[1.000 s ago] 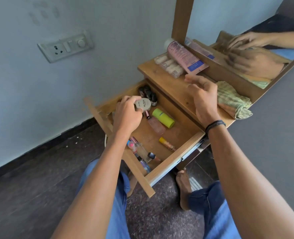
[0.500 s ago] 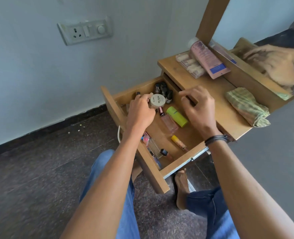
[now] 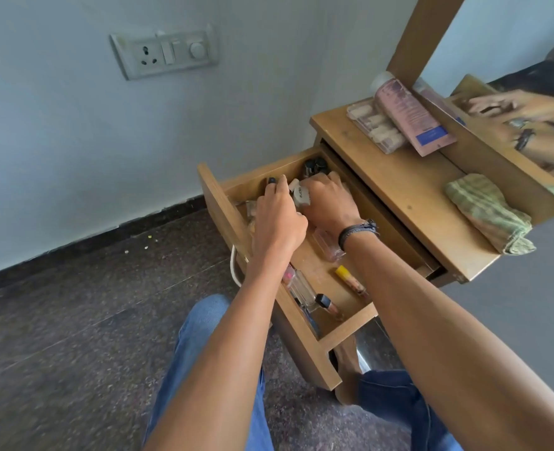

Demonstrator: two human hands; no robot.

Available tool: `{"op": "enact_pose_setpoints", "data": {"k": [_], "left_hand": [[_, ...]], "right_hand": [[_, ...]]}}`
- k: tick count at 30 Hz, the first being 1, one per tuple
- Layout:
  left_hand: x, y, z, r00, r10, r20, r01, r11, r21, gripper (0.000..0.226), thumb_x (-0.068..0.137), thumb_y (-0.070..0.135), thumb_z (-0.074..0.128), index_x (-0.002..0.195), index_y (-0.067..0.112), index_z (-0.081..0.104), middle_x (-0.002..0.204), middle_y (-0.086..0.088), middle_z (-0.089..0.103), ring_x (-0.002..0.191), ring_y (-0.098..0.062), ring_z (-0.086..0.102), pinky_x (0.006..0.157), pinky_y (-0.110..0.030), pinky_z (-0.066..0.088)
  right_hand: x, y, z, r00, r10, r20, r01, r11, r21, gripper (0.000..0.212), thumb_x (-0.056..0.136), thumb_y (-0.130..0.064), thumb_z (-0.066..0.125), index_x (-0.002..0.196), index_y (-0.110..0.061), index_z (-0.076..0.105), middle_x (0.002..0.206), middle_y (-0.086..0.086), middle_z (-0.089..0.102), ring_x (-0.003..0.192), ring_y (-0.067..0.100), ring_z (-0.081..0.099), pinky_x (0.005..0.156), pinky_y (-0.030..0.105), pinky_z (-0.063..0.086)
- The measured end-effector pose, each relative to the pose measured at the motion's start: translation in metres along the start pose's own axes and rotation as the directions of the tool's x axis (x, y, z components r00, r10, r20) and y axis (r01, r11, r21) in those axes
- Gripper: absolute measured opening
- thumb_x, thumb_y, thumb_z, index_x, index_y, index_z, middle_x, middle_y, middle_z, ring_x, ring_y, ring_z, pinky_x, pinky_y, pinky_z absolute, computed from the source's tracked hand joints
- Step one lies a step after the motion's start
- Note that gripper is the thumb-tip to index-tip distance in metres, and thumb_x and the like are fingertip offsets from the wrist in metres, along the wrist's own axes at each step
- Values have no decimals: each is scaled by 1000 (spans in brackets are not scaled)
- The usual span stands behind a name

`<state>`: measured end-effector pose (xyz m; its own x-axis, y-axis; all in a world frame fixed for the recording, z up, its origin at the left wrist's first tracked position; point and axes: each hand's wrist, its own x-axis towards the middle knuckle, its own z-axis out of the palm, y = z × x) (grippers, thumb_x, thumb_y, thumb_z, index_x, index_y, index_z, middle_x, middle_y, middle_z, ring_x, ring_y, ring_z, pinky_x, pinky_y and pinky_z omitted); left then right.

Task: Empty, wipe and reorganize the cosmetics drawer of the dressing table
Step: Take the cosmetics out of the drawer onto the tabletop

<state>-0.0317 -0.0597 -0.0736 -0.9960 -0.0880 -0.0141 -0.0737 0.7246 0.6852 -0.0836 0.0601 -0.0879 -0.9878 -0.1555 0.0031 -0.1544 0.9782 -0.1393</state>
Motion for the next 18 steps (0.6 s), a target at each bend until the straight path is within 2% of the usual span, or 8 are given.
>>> {"op": "enact_pose_setpoints", "data": {"k": [2,6,12,16,18], "left_hand": [[0,0,1,1000,5,-3,-5,1000,-1,72,95,5,61,157,14,25,150,-3,44,136,-24,43,108,-41,46],[0,-2,1,1000,18,-7,-17,1000,7,73,95,5,62,157,13,26,150,-4,44,136,-25,44,106,-42,48],[1,-2,0,1000,5,-9,-5,1000,22,72,94,0,58,157,13,25,151,-5,43,135,-27,45,105,-45,50],[1,-1,-2,1000,-15,-20,15,1000,1,72,94,-3,55,158,13,26,151,-4,43,135,-26,44,105,-45,49],[1,0,-4,999,-27,-26,26,1000,-15,74,92,-5,55,158,14,27,151,-3,43,135,-25,45,105,-44,49]], "right_hand": [[3,-3,3,999,27,47,-26,1000,-15,34,95,-33,63,127,-20,59,131,10,58,120,31,46,95,43,42],[0,-4,6,997,60,42,-63,995,73,48,93,-34,66,137,-18,53,135,13,54,123,33,45,96,43,44],[-12,-3,1,997,72,-38,-65,985,158,34,89,-41,68,118,-23,65,119,9,60,110,30,50,87,41,48],[-30,-2,-13,987,118,-111,-83,957,278,46,81,-44,75,121,-24,66,120,6,62,112,29,50,89,41,48],[-40,-1,-23,978,151,-146,-91,931,352,51,78,-40,78,124,-24,66,124,4,61,115,27,50,91,38,46]]}}
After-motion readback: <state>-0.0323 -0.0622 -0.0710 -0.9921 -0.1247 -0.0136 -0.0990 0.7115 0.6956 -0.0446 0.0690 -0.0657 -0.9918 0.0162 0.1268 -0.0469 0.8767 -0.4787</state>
